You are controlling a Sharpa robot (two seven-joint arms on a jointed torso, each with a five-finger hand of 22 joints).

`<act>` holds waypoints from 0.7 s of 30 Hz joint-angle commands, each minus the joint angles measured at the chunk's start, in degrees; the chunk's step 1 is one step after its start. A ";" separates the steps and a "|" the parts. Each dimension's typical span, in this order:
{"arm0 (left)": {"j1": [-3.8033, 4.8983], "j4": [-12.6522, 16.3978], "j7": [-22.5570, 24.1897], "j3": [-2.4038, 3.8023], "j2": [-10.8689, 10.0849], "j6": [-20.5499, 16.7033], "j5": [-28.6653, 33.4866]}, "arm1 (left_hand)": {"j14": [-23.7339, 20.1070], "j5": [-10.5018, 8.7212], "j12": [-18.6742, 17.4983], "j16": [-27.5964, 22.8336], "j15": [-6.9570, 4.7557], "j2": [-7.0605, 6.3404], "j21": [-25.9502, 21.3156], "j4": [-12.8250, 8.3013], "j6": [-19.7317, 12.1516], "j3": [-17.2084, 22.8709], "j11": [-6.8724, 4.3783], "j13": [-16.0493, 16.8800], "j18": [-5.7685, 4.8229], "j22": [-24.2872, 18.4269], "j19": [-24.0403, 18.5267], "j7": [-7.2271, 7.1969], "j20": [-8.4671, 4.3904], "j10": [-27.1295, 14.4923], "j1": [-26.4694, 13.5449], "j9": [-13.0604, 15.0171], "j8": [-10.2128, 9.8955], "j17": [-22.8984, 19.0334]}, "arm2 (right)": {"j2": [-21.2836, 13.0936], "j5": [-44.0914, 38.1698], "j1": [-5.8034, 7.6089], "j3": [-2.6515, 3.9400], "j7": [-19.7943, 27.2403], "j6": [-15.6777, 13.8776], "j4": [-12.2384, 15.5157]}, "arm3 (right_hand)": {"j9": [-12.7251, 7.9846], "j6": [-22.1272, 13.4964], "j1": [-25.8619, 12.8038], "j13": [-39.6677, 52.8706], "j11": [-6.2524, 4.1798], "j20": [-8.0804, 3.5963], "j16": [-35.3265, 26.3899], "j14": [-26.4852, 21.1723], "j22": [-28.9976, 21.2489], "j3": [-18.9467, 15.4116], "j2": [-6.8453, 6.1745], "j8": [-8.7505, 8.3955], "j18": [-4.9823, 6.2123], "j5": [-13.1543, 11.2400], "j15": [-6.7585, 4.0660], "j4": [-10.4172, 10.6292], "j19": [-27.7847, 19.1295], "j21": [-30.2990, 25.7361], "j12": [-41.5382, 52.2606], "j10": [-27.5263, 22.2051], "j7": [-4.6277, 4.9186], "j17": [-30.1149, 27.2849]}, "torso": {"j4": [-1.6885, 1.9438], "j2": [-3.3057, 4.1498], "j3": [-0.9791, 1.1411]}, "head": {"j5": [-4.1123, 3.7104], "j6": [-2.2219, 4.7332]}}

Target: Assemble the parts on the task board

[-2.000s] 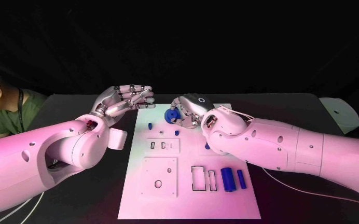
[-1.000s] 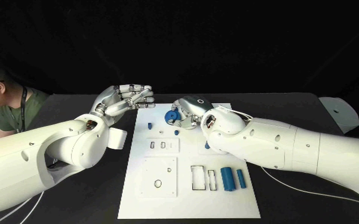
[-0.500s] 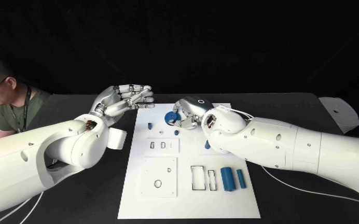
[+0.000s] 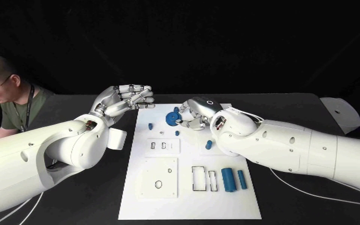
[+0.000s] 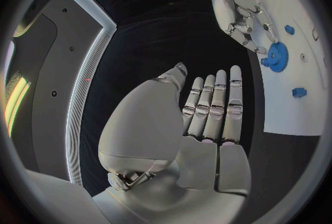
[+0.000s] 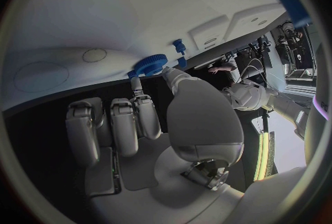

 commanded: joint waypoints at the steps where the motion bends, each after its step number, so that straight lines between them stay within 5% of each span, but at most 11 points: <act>1: 0.07 0.07 0.43 0.05 -0.06 0.25 -0.12 | -0.49 0.24 -0.20 -0.12 0.03 -0.52 -0.11 0.03 -0.16 0.18 0.42 0.07 0.29 -0.06 0.47 1.70 -0.12 0.10 -0.07 -0.06 -0.19 0.07 | -1.91 0.78 0.09 0.15 1.56 -4.88 1.93 | -0.08 0.52 0.76 7.32 -0.05 -0.02 0.20 6.08 15.10 0.57 0.24 0.10 -0.82 0.40 -0.10 -0.23 5.99 0.31 0.23 0.44 0.12 15.09 | -0.19 -0.09 0.02 | 0.06 0.17; 8: 0.07 -0.07 0.44 0.04 -0.38 0.27 -0.12 | -0.49 0.24 -0.20 -0.12 0.03 -0.52 -0.11 0.03 -0.16 0.18 0.42 0.07 0.29 -0.06 0.47 1.70 -0.12 0.10 -0.07 -0.06 -0.19 0.07 | -8.82 12.19 1.70 0.43 9.20 -5.32 6.11 | -0.17 1.60 4.72 7.01 -0.26 -0.25 0.18 6.07 15.10 2.47 -0.64 0.10 -0.82 -1.44 -0.31 -2.11 5.99 0.31 -0.12 0.13 -0.09 15.04 | -0.81 -0.45 0.21 | 0.52 0.32; 14: 0.06 -0.58 0.48 0.03 -0.26 0.49 -0.12 | -0.50 0.24 -0.36 -0.24 0.05 -0.58 -0.15 -0.03 -0.19 0.24 0.45 0.08 0.29 -0.13 0.47 1.73 -0.11 0.11 -0.15 -0.09 -0.28 0.15 | -15.24 25.85 3.23 0.49 17.47 -0.98 7.84 | -0.18 2.55 9.20 5.74 -0.45 -0.45 -0.07 5.86 13.89 3.76 -2.47 0.44 -0.38 -3.56 -0.51 -5.14 4.90 -1.01 -1.46 -1.17 -0.22 14.22 | -1.47 -1.03 0.45 | 0.54 0.33; 21: 0.03 -1.26 0.57 0.01 0.25 0.77 -0.11 | -0.49 0.24 -0.36 -0.25 0.05 -0.62 -0.15 -0.04 -0.18 0.23 0.44 0.08 0.29 -0.14 0.48 1.72 -0.11 0.13 -0.16 -0.09 -0.28 0.16 | -20.50 30.47 3.75 0.46 20.93 4.29 6.91 | -0.26 3.09 12.34 5.55 -0.88 -0.71 -0.02 5.90 13.88 4.79 -3.60 0.58 -0.38 -3.47 -0.86 -7.47 4.88 -1.06 -1.70 -1.31 -0.68 14.39 | -2.05 -1.61 0.80 | 0.30 0.20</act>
